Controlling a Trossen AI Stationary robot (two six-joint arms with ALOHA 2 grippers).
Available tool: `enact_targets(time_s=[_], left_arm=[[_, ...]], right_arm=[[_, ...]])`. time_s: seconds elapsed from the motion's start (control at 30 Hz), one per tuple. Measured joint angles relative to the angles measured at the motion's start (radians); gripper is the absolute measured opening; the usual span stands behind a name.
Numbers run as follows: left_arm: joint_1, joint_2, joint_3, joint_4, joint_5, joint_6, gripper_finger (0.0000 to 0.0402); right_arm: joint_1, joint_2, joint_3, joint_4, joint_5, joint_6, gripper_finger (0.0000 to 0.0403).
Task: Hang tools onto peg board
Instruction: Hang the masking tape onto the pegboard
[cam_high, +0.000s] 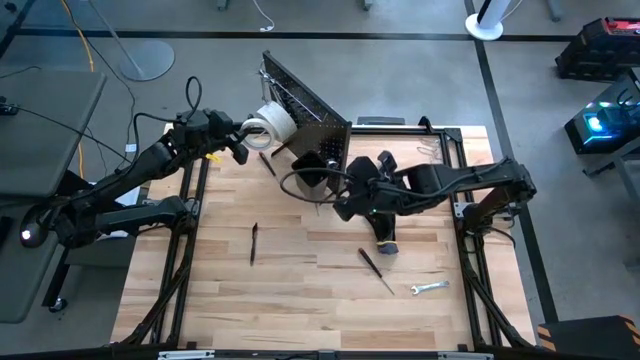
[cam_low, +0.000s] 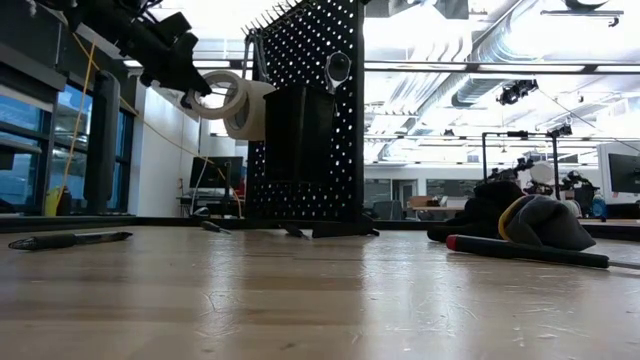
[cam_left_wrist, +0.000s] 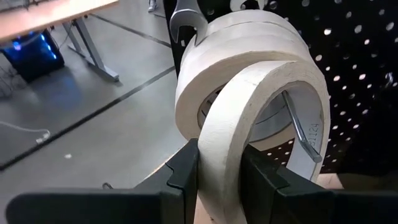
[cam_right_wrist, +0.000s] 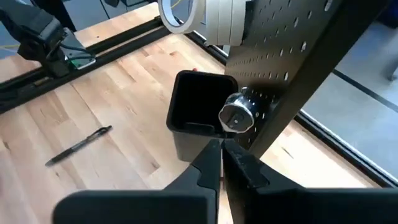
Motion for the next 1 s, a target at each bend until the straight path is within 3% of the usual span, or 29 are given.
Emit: enact_targets(time_s=[0.43, 1.0], left_arm=[[0.000, -0.006, -0.001, 0.013, -0.001, -0.046, 0.0082], [0.000, -0.071, -0.001, 0.040, 0.012, -0.140, 0.0092]], right_arm=[[0.003, 0.000, 0.000, 0.001, 0.007, 0.021, 0.0053], [0.003, 0.000, 0.000, 0.001, 0.008, 0.009, 0.0058]])
